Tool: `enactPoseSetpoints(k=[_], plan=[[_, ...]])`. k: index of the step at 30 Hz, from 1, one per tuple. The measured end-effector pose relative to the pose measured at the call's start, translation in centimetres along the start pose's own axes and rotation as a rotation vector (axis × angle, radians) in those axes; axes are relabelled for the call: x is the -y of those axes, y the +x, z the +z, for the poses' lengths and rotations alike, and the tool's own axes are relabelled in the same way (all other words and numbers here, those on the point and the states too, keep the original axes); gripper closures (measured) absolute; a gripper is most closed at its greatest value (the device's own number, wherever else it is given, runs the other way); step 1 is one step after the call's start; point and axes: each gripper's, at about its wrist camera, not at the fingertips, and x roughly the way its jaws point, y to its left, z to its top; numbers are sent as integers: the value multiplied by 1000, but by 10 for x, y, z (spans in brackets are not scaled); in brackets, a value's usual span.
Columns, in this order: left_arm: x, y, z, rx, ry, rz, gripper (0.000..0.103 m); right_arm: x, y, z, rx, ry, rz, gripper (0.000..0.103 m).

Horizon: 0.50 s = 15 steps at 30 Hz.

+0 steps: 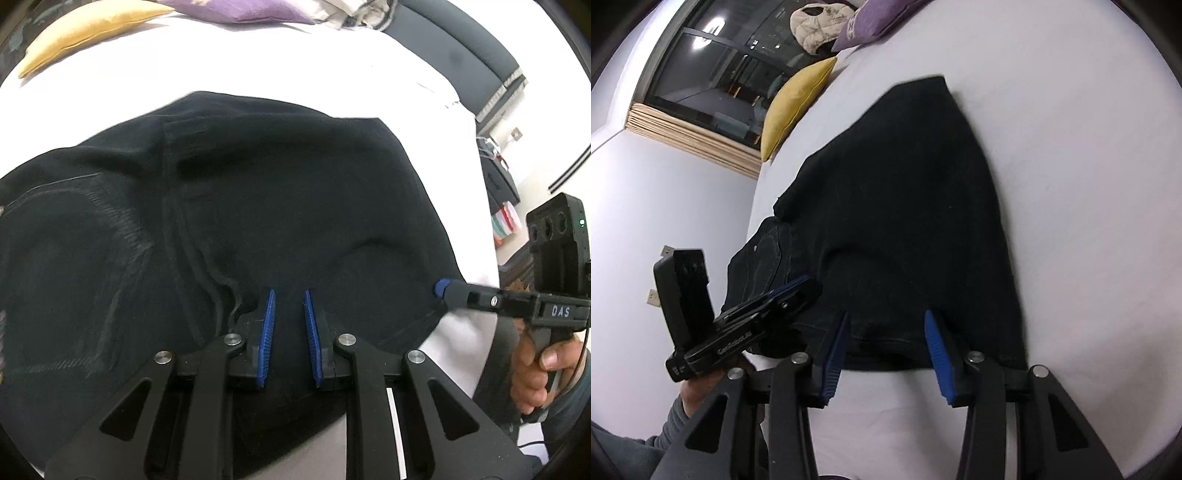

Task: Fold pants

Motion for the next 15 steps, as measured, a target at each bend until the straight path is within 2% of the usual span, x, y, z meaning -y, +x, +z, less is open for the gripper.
enactPoseSetpoints(k=[2,5,7,8,9,15], plan=[[-8,-25,-8,47,-25,0,87,-13,-10,2,30,-47,31,57],[-37,-71,-35,130,-131,-10,85,-29,-14,8,69,-89,85,53],[-61,-96,-56,168,-226,-13,68,-46,-5,11,82,-96,88,52],[-76,-110,-70,200,-282,-13,42,-47,-2,10,80,-92,94,52],[-90,-125,-83,241,-337,-4,27,-48,2,10,74,-84,97,52],[-166,-184,-143,461,-648,14,26,-55,8,1,59,-79,98,52]])
